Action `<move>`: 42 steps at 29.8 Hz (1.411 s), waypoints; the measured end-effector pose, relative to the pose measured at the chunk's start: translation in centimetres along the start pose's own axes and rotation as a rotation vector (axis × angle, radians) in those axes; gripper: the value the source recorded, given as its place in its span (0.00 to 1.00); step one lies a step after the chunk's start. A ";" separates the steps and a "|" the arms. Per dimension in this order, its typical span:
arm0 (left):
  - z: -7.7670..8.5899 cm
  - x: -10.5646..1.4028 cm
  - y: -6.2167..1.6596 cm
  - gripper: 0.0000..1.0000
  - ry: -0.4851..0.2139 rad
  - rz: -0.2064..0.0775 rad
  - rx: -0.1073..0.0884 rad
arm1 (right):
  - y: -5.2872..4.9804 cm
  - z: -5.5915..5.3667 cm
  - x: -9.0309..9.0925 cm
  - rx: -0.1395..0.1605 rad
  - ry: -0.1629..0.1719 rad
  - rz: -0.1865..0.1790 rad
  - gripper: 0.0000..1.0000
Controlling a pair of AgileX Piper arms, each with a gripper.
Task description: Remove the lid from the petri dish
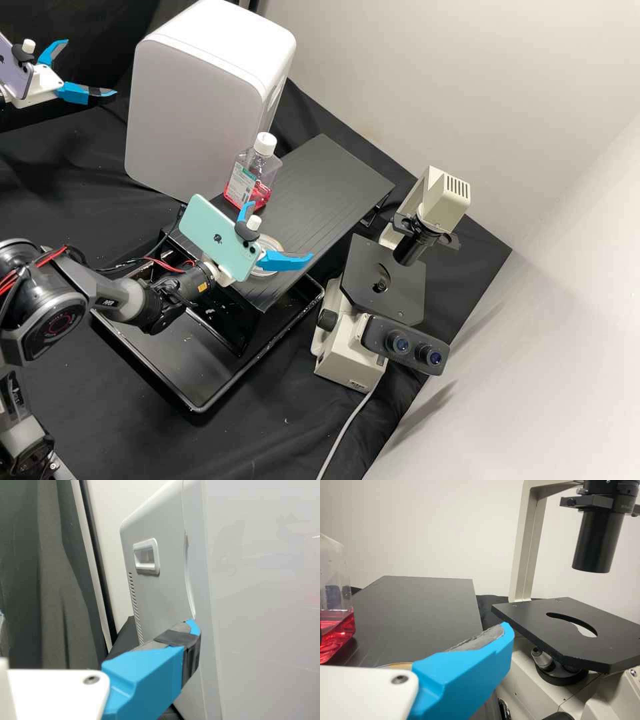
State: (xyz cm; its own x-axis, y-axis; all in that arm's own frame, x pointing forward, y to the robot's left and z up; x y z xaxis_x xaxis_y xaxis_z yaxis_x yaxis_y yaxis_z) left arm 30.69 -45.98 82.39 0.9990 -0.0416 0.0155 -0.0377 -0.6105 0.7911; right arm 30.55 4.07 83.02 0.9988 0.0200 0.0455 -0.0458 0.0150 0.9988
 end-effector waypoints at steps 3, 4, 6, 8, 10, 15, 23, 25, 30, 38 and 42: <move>0.0 0.0 0.00 1.00 0.000 0.000 0.000 | 0.0 0.0 0.0 0.000 0.000 0.000 1.00; 0.0 0.0 0.00 1.00 0.000 0.000 0.000 | 0.0 0.0 0.0 0.000 0.000 0.000 1.00; 0.0 0.0 0.00 1.00 0.000 0.000 0.000 | 0.0 0.0 0.0 0.000 0.000 0.000 1.00; 0.0 0.0 0.00 1.00 0.000 0.000 0.000 | 0.0 0.0 0.0 0.000 0.000 0.000 1.00; 0.0 0.0 0.00 1.00 0.000 0.000 0.000 | 0.0 0.0 0.0 0.000 0.000 0.000 1.00; 0.1 0.0 -0.02 1.00 -0.004 -0.001 0.000 | 0.0 0.0 0.0 0.000 0.000 0.000 1.00; 3.9 -0.3 -0.59 1.00 -0.133 -0.019 -0.001 | 0.0 0.0 0.0 0.000 0.000 0.000 1.00; 5.2 -0.8 -0.94 1.00 -0.205 -0.019 0.010 | 0.0 0.0 0.0 0.000 0.000 0.000 1.00; 7.2 -2.0 -2.95 1.00 -0.398 -0.042 0.009 | 0.0 0.0 0.0 0.000 0.000 0.000 1.00; 9.1 -3.7 -5.34 1.00 -0.568 -0.119 0.020 | 0.0 0.0 0.0 0.000 0.000 0.000 1.00; 10.0 -4.8 -6.24 1.00 -0.640 -0.161 0.037 | 0.0 0.0 0.0 0.000 0.000 0.000 1.00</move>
State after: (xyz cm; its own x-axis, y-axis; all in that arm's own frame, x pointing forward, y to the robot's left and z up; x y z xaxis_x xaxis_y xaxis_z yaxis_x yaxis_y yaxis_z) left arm 25.95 -49.90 71.26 0.7814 -0.4022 -0.4771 0.0991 -0.6749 0.7312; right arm 30.55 4.07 83.02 0.9988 0.0200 0.0455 -0.0458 0.0150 0.9988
